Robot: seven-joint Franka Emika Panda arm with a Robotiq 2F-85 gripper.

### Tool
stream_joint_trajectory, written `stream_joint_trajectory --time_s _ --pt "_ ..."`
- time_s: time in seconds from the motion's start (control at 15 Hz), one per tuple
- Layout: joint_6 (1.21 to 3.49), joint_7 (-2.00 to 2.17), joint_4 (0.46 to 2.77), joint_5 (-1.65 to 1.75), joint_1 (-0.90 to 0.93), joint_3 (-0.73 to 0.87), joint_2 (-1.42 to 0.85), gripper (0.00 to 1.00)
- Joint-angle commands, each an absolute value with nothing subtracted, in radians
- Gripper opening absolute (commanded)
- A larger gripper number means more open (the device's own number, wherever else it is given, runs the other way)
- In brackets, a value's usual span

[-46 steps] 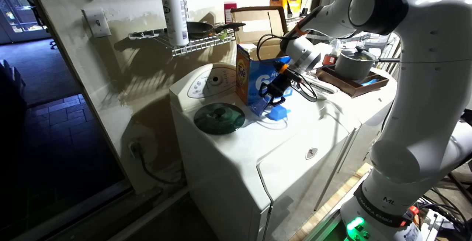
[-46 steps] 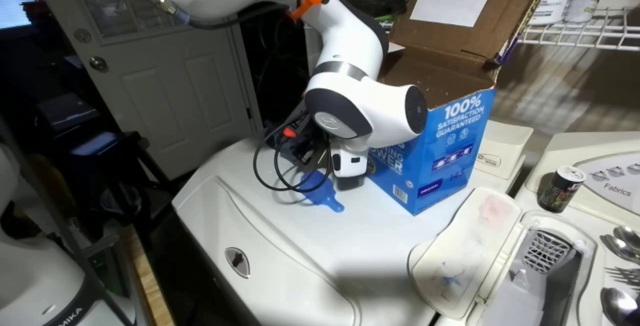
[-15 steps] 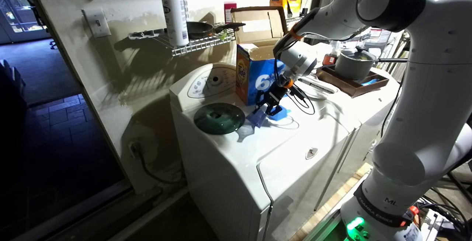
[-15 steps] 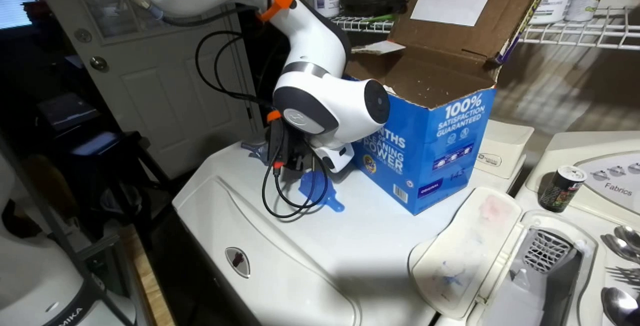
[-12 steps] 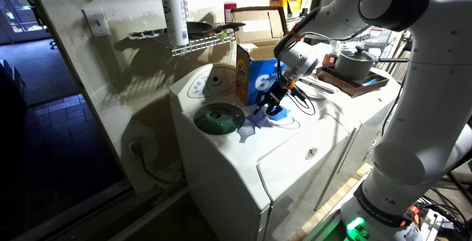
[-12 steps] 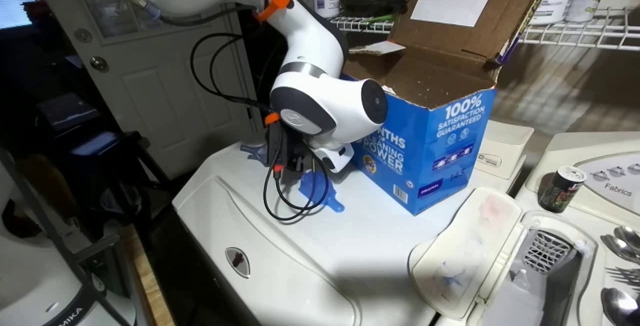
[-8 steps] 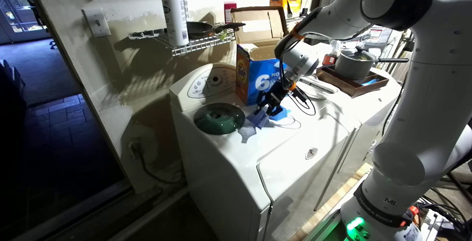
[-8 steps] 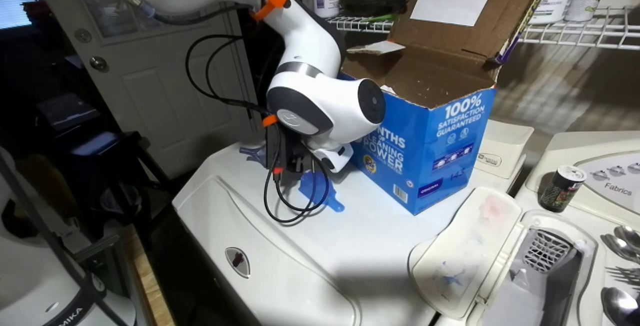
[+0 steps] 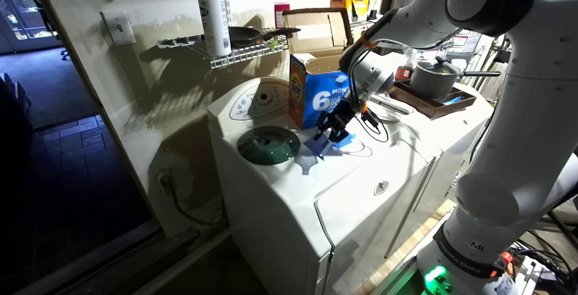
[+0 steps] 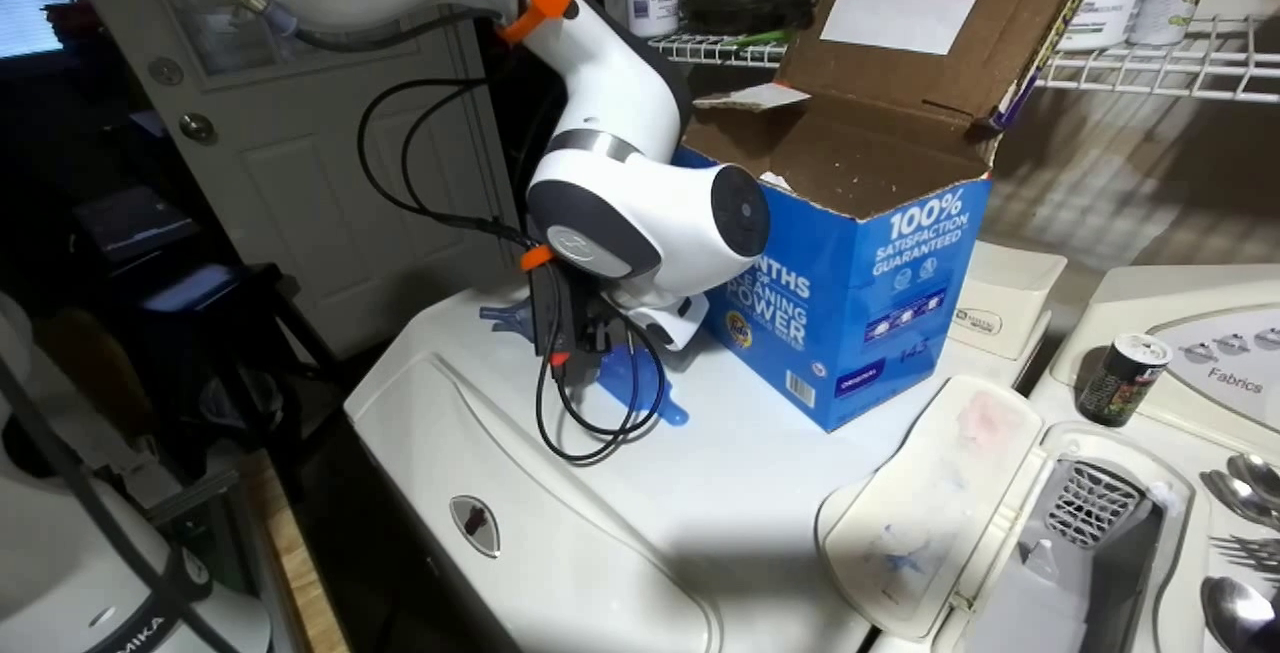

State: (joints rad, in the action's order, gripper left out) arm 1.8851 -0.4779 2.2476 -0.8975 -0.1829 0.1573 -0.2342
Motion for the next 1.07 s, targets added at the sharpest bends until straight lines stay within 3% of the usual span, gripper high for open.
stream_joint_trajectory --time_s 0.0,0.33,0.73,0.87,0.93,1.0 --pt "1.93 -0.554 2.279 -0.909 -0.195 0.152 -0.252 0.48" --pt "1.93 -0.609 2.285 -0.922 -0.209 0.156 -0.254 0.48" --pt "1.928 -0.688 2.299 -0.949 -0.225 0.16 -0.267 0.61" --pt "1.935 -0.699 2.307 -0.943 -0.225 0.162 -0.263 0.72" --pt "1.944 -0.698 2.313 -0.941 -0.222 0.162 -0.254 0.88" --pt "1.953 -0.696 2.317 -0.934 -0.22 0.163 -0.247 0.93"
